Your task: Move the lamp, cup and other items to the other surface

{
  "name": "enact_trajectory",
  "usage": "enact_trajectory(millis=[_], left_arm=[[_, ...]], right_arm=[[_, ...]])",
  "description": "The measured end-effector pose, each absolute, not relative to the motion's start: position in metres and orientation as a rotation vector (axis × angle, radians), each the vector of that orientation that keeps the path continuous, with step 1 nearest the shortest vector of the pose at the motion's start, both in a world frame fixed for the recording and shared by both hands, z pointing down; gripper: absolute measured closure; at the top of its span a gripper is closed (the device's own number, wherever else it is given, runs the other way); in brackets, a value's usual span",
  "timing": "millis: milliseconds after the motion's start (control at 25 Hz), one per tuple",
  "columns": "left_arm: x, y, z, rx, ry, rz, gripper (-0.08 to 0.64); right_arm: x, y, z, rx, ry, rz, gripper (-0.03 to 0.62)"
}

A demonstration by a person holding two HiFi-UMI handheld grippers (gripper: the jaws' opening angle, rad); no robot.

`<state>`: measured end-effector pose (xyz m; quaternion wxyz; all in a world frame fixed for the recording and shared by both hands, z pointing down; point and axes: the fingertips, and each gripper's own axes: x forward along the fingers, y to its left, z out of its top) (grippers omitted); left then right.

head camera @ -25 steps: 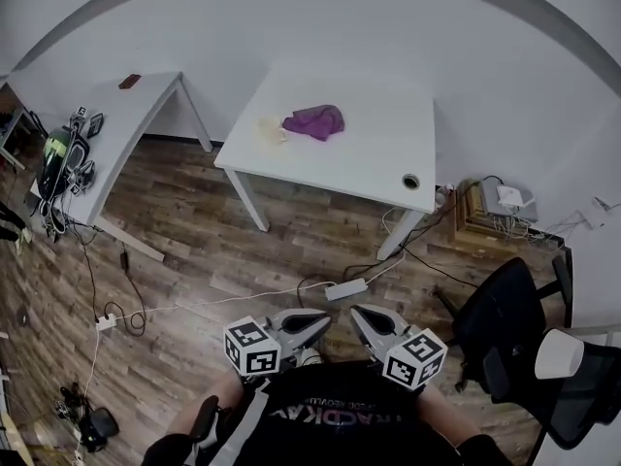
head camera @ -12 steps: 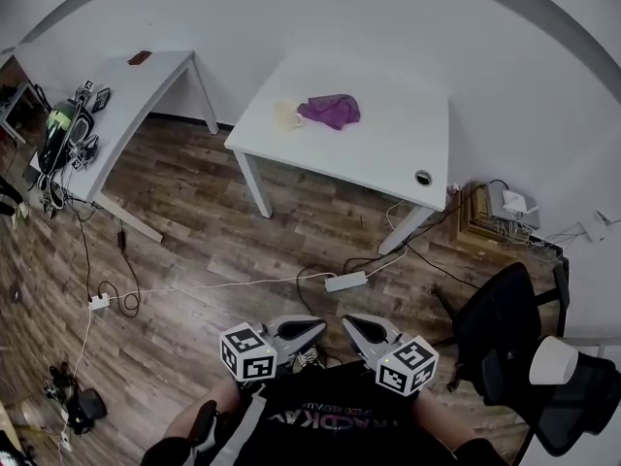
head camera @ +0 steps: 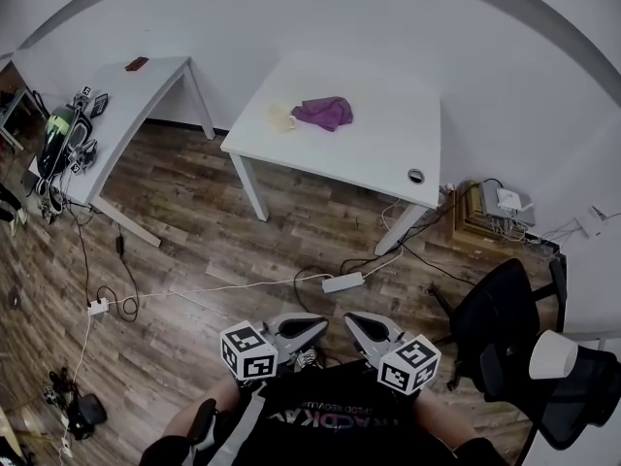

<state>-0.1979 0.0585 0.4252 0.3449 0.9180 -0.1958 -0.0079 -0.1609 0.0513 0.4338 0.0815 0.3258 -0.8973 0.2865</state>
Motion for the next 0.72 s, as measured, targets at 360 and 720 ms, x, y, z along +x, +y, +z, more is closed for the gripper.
enact_trajectory(millis=[360, 720], left_arm=[[-0.196, 0.055, 0.432, 2.335, -0.562, 0.009, 0.557], [-0.196, 0.051, 0.436, 2.309, -0.577, 0.004, 0.557]], right_arm=[[-0.145, 0.058, 0.427, 1.04, -2.683, 0.853, 0.588], [-0.136, 0.055, 0.426, 1.102, -2.66, 0.86, 0.588]])
